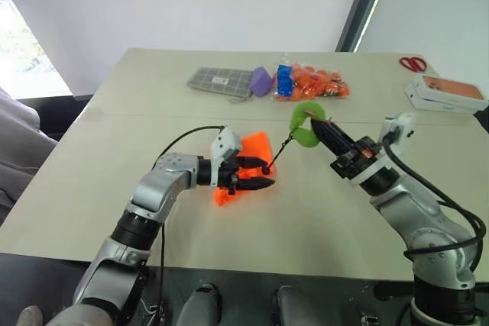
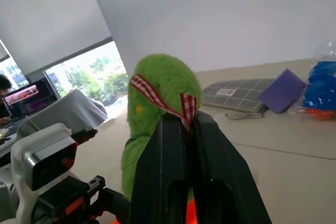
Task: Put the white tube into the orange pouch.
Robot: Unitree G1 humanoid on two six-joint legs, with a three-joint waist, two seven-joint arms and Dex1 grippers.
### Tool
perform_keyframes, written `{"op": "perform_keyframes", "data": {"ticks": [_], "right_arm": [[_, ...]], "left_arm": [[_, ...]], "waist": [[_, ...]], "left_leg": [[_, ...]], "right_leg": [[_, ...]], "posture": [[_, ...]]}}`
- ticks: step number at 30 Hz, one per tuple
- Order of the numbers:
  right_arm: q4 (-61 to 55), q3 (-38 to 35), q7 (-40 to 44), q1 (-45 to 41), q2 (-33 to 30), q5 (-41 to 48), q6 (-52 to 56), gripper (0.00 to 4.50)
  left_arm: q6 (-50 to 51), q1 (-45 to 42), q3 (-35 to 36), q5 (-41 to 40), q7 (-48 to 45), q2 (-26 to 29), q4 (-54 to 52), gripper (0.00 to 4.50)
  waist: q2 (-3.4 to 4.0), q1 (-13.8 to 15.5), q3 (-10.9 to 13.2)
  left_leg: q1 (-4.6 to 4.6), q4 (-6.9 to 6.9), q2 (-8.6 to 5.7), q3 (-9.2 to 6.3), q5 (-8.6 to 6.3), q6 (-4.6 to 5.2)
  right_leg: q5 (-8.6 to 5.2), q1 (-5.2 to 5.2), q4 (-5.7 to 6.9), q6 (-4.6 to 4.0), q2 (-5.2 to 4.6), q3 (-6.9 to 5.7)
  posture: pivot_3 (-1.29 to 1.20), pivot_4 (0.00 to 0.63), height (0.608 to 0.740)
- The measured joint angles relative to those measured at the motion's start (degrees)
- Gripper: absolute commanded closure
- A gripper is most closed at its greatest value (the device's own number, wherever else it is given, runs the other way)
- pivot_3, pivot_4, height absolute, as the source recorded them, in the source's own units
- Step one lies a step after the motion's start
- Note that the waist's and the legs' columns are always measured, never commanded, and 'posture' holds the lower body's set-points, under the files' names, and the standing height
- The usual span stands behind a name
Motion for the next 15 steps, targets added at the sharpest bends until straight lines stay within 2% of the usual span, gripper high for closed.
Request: {"op": "perform_keyframes", "data": {"ticks": [10, 15], "right_arm": [[2.0, 2.6, -2.7, -1.5, 2.3, -2.7, 0.0, 4.50], [2.0, 3.7, -3.5, -2.0, 4.2, -3.2, -0.1, 4.50]], "left_arm": [[-1.3, 3.4, 0.6, 0.3, 6.5, -1.2, -4.3, 1.69], [0.6, 4.0, 1.9, -2.1, 7.8, -2.6, -4.4, 1.69]], "waist": [[0.01, 0.0, 0.0], [0.01, -0.1, 0.0]], "left_leg": [[0.00, 0.00, 0.00, 0.00, 0.00, 0.00], [0.01, 0.00, 0.00, 0.00, 0.00, 0.00]], "right_leg": [[0.00, 0.00, 0.00, -0.01, -0.01, 0.00], [0.00, 0.00, 0.01, -0.01, 0.01, 0.00]], "posture": [[0.00, 0.150, 0.724], [0.00, 0.150, 0.724]]}}
